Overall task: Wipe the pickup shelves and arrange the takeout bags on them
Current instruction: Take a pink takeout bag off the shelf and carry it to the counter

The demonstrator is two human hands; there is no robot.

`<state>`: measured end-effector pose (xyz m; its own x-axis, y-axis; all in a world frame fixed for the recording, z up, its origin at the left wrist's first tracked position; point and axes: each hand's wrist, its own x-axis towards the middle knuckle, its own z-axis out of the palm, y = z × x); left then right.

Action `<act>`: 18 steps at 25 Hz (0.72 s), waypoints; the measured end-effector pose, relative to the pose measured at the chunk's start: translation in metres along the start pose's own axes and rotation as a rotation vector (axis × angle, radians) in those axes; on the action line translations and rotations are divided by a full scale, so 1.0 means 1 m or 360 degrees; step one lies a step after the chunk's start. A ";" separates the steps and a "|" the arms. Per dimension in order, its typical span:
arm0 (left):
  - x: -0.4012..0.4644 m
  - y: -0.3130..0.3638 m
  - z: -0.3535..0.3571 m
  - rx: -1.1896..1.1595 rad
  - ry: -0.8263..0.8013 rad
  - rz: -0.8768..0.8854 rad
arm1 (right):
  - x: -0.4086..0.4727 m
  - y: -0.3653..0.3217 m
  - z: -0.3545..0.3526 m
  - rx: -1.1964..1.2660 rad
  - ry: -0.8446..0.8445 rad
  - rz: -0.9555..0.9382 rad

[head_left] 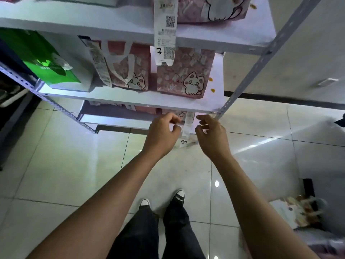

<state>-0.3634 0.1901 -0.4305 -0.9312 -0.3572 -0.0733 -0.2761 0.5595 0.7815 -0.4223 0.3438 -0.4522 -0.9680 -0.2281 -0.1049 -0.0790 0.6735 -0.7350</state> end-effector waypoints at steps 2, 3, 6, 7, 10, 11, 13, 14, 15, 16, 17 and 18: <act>0.013 -0.023 0.017 0.0000 -0.0008 -0.0092 | 0.014 0.023 0.018 0.0002 -0.0062 0.0046; 0.019 -0.036 0.025 -0.0011 -0.0018 -0.0129 | 0.019 0.036 0.027 0.0008 -0.0088 0.0069; 0.037 -0.079 0.054 -0.0027 -0.0037 -0.0247 | 0.036 0.076 0.060 0.0030 -0.0132 0.0156; 0.044 -0.093 0.064 -0.0026 -0.0050 -0.0280 | 0.043 0.090 0.072 0.0033 -0.0130 0.0182; 0.062 -0.137 0.096 -0.0036 -0.0098 -0.0351 | 0.060 0.128 0.107 0.0071 -0.0112 0.0247; 0.069 -0.155 0.107 -0.0045 -0.0105 -0.0368 | 0.066 0.143 0.122 0.0079 -0.0102 0.0262; 0.081 -0.188 0.128 -0.0055 -0.0098 -0.0369 | 0.080 0.165 0.150 0.0093 -0.0077 0.0286; 0.085 -0.207 0.138 -0.0054 -0.0094 -0.0373 | 0.086 0.176 0.164 0.0107 -0.0072 0.0300; 0.089 -0.224 0.148 -0.0054 -0.0091 -0.0374 | 0.094 0.186 0.178 0.0131 -0.0059 0.0312; 0.094 -0.244 0.161 -0.0054 -0.0101 -0.0378 | 0.102 0.199 0.193 0.0158 -0.0033 0.0332; 0.099 -0.262 0.174 -0.0060 -0.0112 -0.0394 | 0.109 0.212 0.206 0.0191 0.0001 0.0360; 0.105 -0.278 0.185 -0.0066 -0.0115 -0.0415 | 0.116 0.223 0.219 0.0223 0.0030 0.0395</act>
<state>-0.4281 0.1352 -0.7704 -0.8450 -0.4297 -0.3182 -0.5000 0.4242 0.7550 -0.5003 0.3141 -0.7751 -0.9580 -0.0545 -0.2814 0.1930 0.6032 -0.7739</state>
